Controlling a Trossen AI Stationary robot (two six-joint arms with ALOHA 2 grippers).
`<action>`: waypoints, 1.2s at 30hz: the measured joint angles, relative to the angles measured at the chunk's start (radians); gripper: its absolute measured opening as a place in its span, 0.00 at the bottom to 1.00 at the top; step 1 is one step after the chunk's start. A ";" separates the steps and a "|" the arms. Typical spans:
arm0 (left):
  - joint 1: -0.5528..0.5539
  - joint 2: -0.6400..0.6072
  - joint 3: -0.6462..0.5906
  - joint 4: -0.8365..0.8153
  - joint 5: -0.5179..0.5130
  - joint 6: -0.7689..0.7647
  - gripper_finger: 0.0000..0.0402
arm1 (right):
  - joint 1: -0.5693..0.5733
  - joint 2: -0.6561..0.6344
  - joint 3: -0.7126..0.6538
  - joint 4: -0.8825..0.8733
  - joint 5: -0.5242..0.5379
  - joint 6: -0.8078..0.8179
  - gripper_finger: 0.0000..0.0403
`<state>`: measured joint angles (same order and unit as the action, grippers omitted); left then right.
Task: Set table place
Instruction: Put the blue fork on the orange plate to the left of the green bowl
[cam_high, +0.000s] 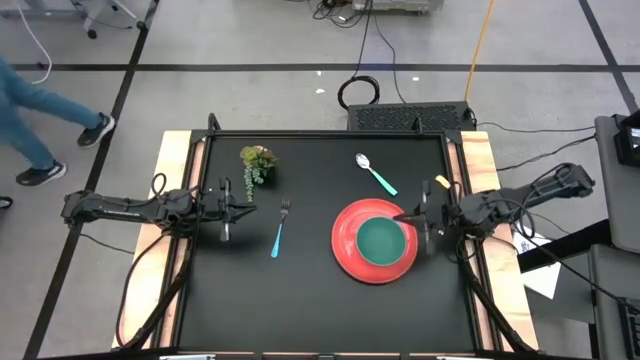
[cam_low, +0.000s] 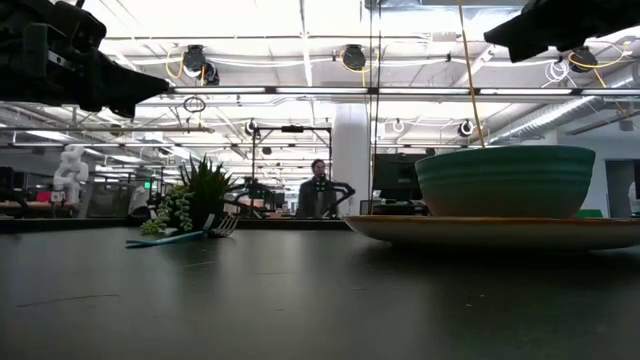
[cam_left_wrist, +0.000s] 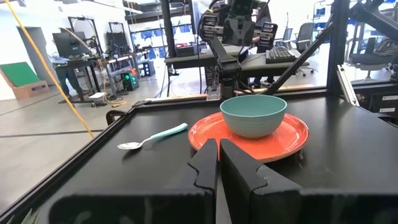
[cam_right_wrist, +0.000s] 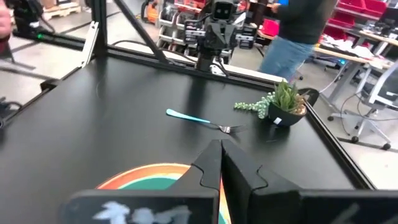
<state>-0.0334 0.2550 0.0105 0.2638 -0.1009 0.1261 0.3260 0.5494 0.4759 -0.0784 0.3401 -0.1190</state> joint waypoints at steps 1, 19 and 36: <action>0.000 0.000 0.000 0.000 0.000 0.000 0.06 | -0.002 -0.005 0.000 0.000 0.000 0.001 0.00; 0.000 0.000 0.000 -0.006 -0.006 -0.017 0.06 | -0.005 -0.224 -0.169 0.171 -0.003 0.002 0.00; 0.000 0.000 0.000 -0.007 -0.006 -0.020 0.06 | -0.005 -0.469 -0.197 0.091 0.113 -0.002 0.00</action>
<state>-0.0330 0.2547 0.0108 0.2569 -0.1074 0.1062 0.3210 0.0804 0.2790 0.0123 0.4527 -0.1208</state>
